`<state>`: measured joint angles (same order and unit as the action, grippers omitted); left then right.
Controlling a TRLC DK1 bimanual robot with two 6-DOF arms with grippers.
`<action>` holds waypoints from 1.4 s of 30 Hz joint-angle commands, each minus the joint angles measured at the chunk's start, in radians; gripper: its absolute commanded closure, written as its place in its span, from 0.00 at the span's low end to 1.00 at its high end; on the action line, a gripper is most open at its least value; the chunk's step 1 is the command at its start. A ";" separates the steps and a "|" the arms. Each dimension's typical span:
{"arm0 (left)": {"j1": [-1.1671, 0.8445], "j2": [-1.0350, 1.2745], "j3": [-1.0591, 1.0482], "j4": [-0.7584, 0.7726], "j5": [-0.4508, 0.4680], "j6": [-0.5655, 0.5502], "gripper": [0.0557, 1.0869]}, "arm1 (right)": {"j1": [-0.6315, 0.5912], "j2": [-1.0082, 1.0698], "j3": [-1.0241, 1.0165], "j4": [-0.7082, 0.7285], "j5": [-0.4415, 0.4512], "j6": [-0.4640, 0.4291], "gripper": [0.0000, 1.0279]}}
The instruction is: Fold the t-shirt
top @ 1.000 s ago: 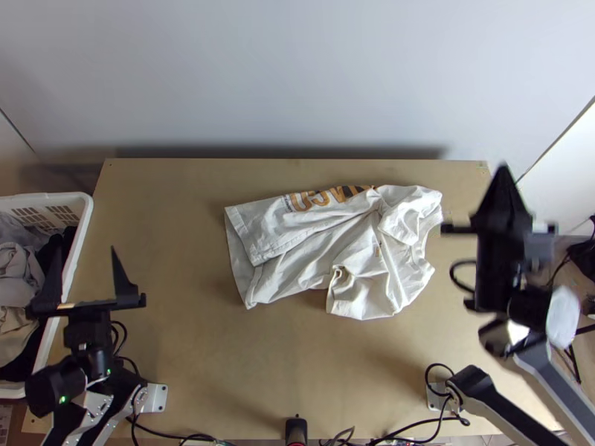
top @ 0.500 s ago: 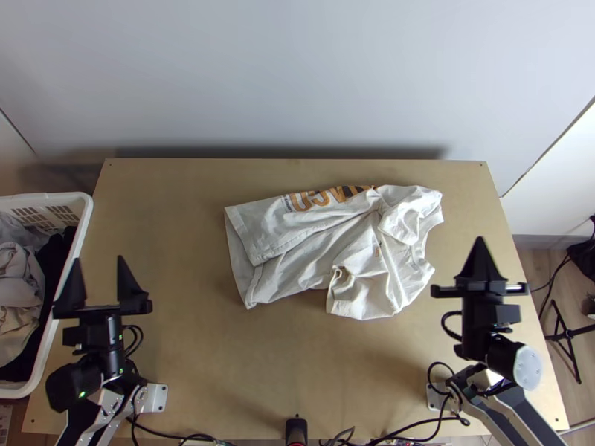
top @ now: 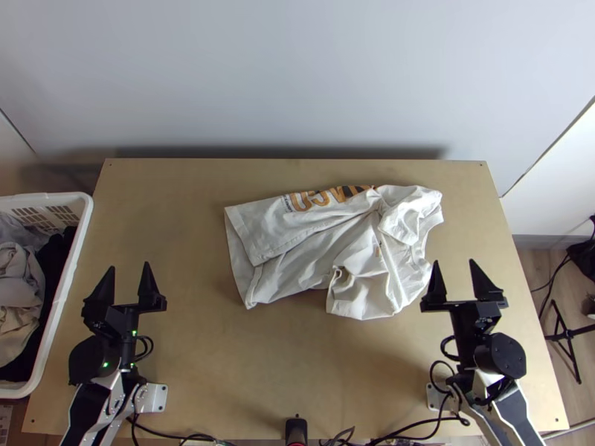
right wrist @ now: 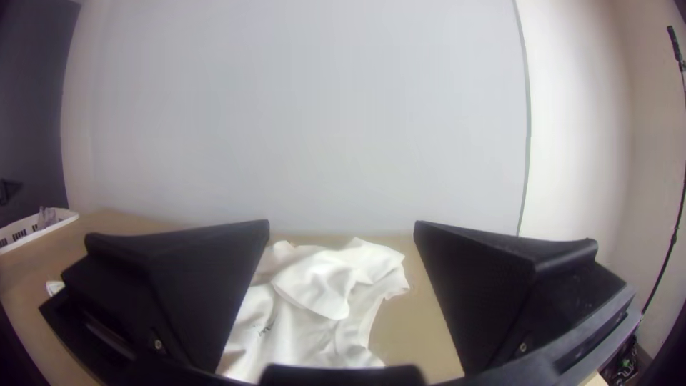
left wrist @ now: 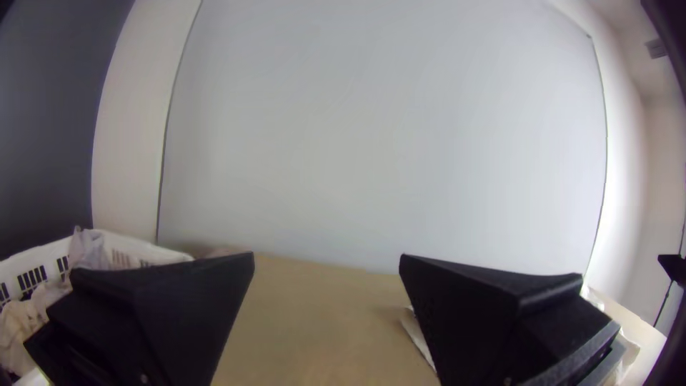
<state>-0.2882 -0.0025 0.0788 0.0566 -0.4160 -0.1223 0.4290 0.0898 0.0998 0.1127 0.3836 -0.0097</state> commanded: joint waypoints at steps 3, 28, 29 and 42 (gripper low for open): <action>0.070 -0.001 -0.001 -0.130 0.000 -0.105 0.04 | -0.110 -0.094 -0.005 -0.156 -0.018 0.066 0.05; 0.087 0.001 -0.002 -0.305 0.068 -0.174 0.04 | -0.569 -0.090 -0.006 -0.355 -0.068 0.211 0.05; 0.087 0.001 -0.002 -0.305 0.068 -0.174 0.04 | -0.569 -0.090 -0.006 -0.355 -0.068 0.211 0.05; 0.087 0.001 -0.002 -0.305 0.068 -0.174 0.04 | -0.569 -0.090 -0.006 -0.355 -0.068 0.211 0.05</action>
<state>-0.2008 -0.0013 0.0769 -0.2481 -0.3481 -0.2958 -0.1329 -0.0002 0.0933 -0.2420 0.3138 0.2016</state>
